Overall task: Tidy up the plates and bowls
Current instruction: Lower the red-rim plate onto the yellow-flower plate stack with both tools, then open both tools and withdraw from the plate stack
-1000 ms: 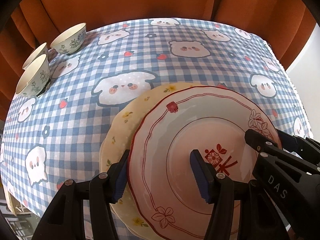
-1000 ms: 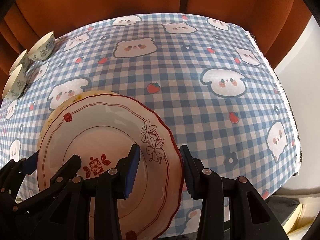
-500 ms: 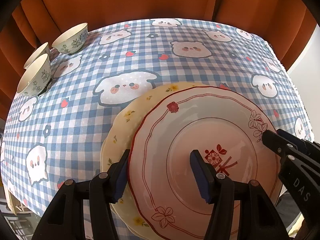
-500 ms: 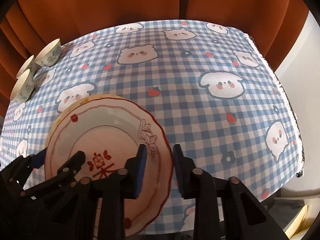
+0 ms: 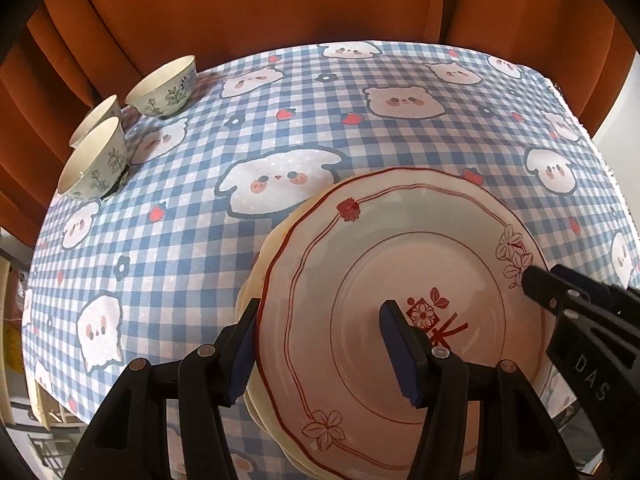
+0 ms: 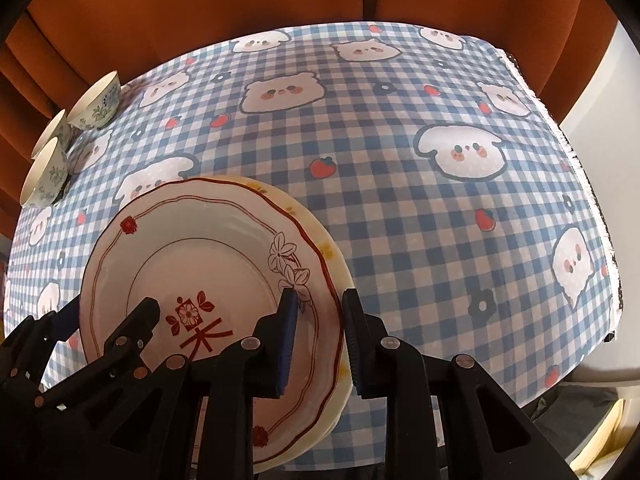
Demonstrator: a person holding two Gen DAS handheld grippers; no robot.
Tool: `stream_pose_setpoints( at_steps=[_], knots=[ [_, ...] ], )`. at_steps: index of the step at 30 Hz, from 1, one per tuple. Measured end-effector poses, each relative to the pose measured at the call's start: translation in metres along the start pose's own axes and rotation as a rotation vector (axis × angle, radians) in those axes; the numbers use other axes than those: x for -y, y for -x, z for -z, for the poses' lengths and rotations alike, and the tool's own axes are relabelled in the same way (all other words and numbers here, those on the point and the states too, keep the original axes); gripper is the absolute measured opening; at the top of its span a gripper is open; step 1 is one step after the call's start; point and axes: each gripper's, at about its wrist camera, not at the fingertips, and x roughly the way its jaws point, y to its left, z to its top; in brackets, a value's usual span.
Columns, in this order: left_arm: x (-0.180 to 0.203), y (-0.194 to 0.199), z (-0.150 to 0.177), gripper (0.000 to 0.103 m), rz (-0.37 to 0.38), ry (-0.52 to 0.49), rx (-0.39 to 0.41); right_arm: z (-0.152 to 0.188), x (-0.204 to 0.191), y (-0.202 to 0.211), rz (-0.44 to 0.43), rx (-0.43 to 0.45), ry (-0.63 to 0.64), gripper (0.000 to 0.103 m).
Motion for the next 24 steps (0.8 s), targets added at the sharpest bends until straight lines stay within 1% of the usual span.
stream_pose_setpoints(
  at_steps=[4, 7, 9, 12, 15, 16, 18, 20, 22, 24],
  knots=[
    [0.003, -0.002, 0.0, 0.06, -0.031, -0.017, 0.017, -0.001, -0.001, 0.0, 0.005, 0.012, 0.006, 0.026],
    [0.003, -0.004, -0.001, 0.061, -0.04, -0.013, 0.026, -0.001, -0.002, 0.0, 0.008, 0.019, 0.013, 0.026],
    [0.004, -0.006, -0.002, 0.065, -0.047, -0.021, 0.025, 0.0, -0.003, 0.001, 0.005, 0.023, 0.017, 0.026],
    [0.005, -0.006, -0.002, 0.069, -0.045, -0.023, 0.023, 0.0, -0.004, 0.003, -0.002, 0.034, 0.015, 0.026],
    [0.002, -0.006, -0.003, 0.071, -0.029, -0.007, 0.021, 0.0, -0.006, 0.004, -0.005, 0.042, 0.023, 0.027],
    [0.001, -0.006, -0.002, 0.072, -0.025, -0.004, 0.02, 0.0, -0.007, 0.003, -0.009, 0.043, 0.025, 0.029],
    [-0.001, -0.006, -0.002, 0.075, -0.018, 0.009, 0.017, 0.0, -0.008, 0.003, -0.023, 0.04, 0.027, 0.036],
    [-0.005, -0.004, -0.001, 0.076, 0.0, 0.027, 0.009, -0.001, -0.009, 0.003, -0.035, 0.041, 0.027, 0.047],
    [-0.009, -0.001, -0.001, 0.078, 0.021, 0.037, 0.008, -0.003, -0.014, 0.007, -0.035, 0.051, 0.037, 0.052],
    [-0.013, 0.004, -0.002, 0.081, 0.036, 0.038, 0.022, -0.005, -0.019, 0.01, -0.034, 0.057, 0.046, 0.053]
  ],
)
